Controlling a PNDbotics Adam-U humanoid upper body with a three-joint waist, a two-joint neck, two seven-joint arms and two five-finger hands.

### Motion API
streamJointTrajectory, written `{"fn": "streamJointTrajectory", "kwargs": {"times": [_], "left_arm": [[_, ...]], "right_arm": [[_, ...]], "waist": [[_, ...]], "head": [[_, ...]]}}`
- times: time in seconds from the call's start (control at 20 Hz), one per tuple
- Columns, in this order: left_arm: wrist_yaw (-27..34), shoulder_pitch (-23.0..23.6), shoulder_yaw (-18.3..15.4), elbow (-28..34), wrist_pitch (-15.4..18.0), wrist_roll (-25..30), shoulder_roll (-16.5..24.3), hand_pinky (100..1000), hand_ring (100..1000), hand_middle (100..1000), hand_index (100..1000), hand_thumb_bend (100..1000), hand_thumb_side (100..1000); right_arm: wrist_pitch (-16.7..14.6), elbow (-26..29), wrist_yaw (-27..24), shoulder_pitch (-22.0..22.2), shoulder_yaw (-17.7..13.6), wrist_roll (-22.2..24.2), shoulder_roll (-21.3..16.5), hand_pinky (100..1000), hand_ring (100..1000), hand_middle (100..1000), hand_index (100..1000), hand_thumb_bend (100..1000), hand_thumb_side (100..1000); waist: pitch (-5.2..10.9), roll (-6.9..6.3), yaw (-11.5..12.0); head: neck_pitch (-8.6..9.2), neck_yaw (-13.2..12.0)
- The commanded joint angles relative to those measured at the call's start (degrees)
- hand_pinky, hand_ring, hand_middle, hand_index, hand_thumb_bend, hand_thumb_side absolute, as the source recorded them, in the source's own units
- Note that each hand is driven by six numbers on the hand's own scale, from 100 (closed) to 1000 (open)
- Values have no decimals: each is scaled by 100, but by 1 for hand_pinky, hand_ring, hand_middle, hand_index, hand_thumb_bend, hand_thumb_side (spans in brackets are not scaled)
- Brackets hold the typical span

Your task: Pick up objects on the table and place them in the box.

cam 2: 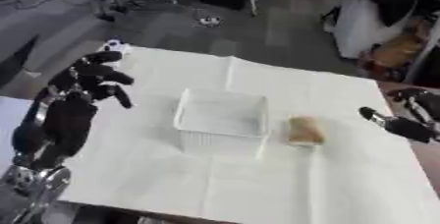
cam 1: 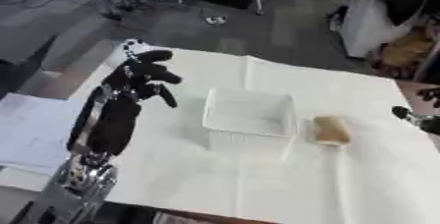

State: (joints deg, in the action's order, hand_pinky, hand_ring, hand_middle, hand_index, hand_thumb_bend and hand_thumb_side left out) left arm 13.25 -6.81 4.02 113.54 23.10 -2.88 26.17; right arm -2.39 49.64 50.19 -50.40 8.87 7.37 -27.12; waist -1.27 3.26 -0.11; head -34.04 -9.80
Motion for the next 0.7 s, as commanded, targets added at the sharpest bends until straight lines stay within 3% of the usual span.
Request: {"fn": "streamJointTrajectory", "kwargs": {"times": [0.05, 0.25, 0.7], "left_arm": [[53, -102, -3, 106, -6, 22, 87, 428, 679, 794, 734, 658, 801], [78, -146, 9, 106, -11, 39, 78, 428, 679, 794, 734, 656, 800], [164, -284, 30, 106, -18, 78, 59, 430, 679, 793, 734, 663, 795]], "right_arm": [[2, -128, 149, -252, -92, -35, 39, 700, 754, 769, 898, 674, 1000], [-77, -408, 439, -500, -160, -51, 222, 710, 759, 771, 891, 691, 1000], [-66, -960, 976, -792, -414, -152, 448, 727, 764, 770, 884, 714, 1000]], "waist": [[69, -22, 22], [51, -19, 64], [6, 5, 189]], "head": [[15, 214], [43, 371], [100, 452]]}}
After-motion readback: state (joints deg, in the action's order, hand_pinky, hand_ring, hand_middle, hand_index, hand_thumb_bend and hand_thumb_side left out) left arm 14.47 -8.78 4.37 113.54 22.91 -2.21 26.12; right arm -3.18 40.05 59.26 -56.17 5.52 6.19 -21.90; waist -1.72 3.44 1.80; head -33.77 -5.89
